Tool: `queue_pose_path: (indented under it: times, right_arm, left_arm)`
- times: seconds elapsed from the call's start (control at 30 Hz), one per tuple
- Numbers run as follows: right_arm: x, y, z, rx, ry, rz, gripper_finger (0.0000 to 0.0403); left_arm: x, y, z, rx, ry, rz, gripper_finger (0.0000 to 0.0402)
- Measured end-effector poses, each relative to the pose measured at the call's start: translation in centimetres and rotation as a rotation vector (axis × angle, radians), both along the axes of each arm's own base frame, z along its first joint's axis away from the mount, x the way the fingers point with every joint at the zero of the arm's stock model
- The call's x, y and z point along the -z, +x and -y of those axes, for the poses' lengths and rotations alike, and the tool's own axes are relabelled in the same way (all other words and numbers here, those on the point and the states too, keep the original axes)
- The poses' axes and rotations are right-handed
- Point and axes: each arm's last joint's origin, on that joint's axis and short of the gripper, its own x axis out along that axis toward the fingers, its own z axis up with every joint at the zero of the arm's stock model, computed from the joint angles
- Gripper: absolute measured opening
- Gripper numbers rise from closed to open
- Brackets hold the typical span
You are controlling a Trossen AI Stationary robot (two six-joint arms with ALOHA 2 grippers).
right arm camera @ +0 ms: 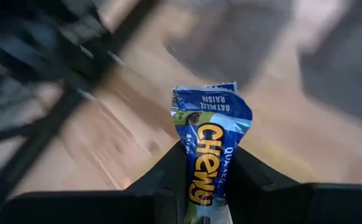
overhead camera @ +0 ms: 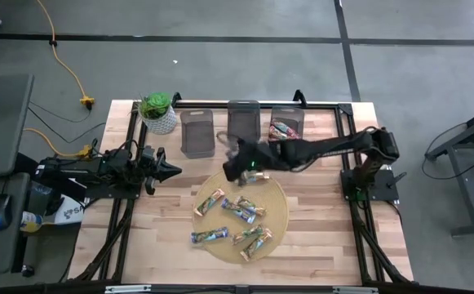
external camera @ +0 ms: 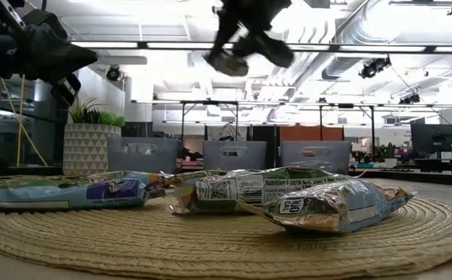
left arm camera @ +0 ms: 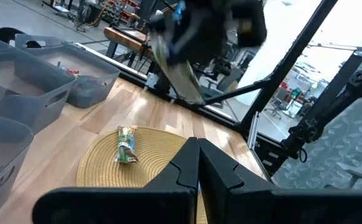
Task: Pick and place Granola Bars by type
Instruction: Put the blue granola bar into the left black bin
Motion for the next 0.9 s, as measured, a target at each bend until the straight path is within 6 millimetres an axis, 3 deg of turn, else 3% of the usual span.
queue_pose_path:
  times: [0.23, 0.5, 0.7, 0.9]
  right_arm:
    - [-2.8, 1.4, 5.0, -0.13, -0.136, 0.257, 0.007]
    - [-4.4, 1.1, 10.1, -0.152, -0.281, 0.395, 0.0071]
    - [-6.1, 0.8, 12.0, -0.145, -0.407, 0.481, 0.0071]
    - [-9.2, 2.6, 13.3, -0.191, -0.54, 0.53, 0.0071]
  left_arm:
    - [0.0, 0.0, 0.0, 0.0, 0.0, -0.001, 0.0001]
    - [0.0, 0.0, 0.0, 0.0, 0.0, -0.001, 0.0001]
    - [0.0, 0.0, 0.0, 0.0, 0.0, -0.001, 0.0001]
    - [0.0, 0.0, 0.0, 0.0, 0.0, -0.001, 0.0001]
